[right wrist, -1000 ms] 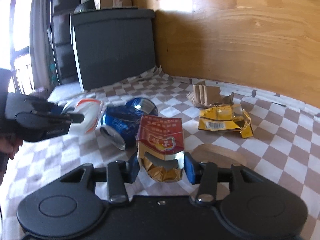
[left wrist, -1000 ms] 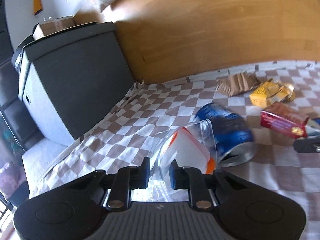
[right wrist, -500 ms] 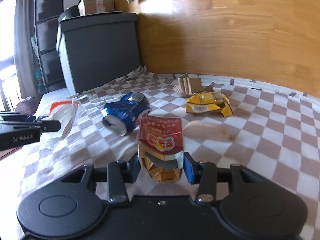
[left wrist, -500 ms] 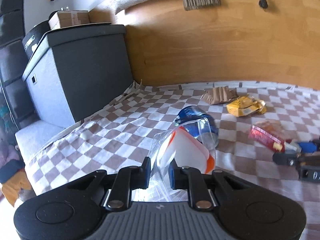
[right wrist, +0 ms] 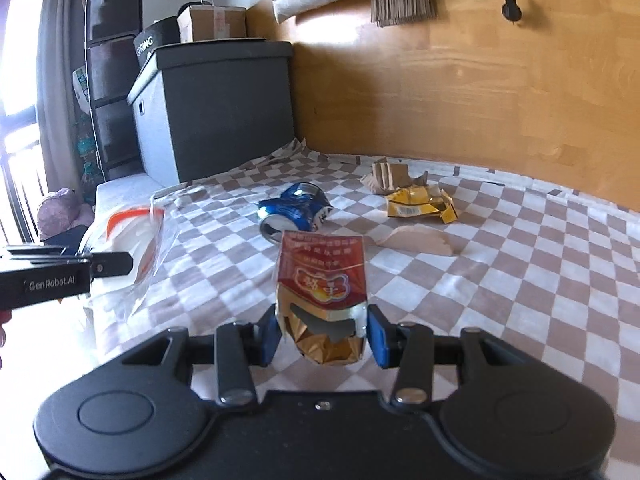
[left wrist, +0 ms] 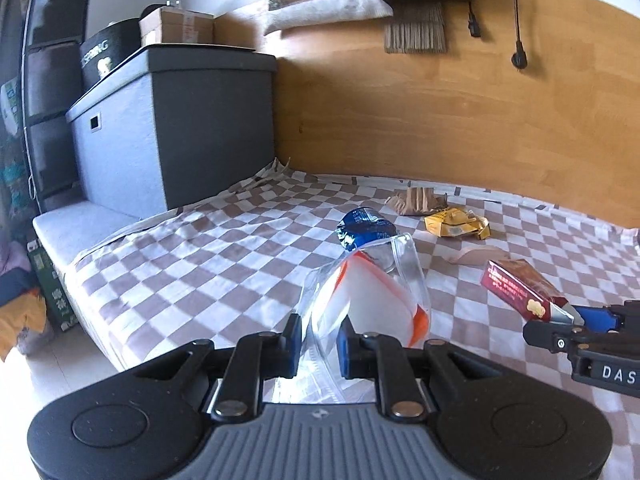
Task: Collect trash
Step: 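Carry the red snack box and plastic bag over the wastebasket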
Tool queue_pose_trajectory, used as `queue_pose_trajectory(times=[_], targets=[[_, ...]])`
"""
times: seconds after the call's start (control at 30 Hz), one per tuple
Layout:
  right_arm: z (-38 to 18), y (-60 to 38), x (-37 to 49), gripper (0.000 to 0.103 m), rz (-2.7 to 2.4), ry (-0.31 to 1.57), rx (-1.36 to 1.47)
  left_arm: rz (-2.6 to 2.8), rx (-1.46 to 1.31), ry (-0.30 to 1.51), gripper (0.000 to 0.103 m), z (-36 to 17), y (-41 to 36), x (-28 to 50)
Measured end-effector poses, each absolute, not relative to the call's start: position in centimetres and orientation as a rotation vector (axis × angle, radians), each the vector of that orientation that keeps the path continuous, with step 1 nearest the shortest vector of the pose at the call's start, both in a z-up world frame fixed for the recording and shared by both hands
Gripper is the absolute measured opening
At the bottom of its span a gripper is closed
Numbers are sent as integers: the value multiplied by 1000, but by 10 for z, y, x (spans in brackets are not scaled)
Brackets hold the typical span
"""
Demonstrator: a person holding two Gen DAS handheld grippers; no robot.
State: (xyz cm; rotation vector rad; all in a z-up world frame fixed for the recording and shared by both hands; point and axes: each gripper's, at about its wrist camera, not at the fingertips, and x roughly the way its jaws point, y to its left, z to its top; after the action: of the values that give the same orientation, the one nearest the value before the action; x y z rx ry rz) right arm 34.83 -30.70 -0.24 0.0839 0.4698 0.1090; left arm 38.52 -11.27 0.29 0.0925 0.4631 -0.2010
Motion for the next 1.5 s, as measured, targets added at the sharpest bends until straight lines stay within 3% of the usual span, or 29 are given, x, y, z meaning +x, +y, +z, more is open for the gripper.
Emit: queue_pose_trajectory(times=[0.83,1.5], targets=[[10,-206,302,45,178,482,54,-120,-30,490,17,1,-12,312],[-76,-104,292,45,401,671,-94,29,-175,719,17,-109,65,305]])
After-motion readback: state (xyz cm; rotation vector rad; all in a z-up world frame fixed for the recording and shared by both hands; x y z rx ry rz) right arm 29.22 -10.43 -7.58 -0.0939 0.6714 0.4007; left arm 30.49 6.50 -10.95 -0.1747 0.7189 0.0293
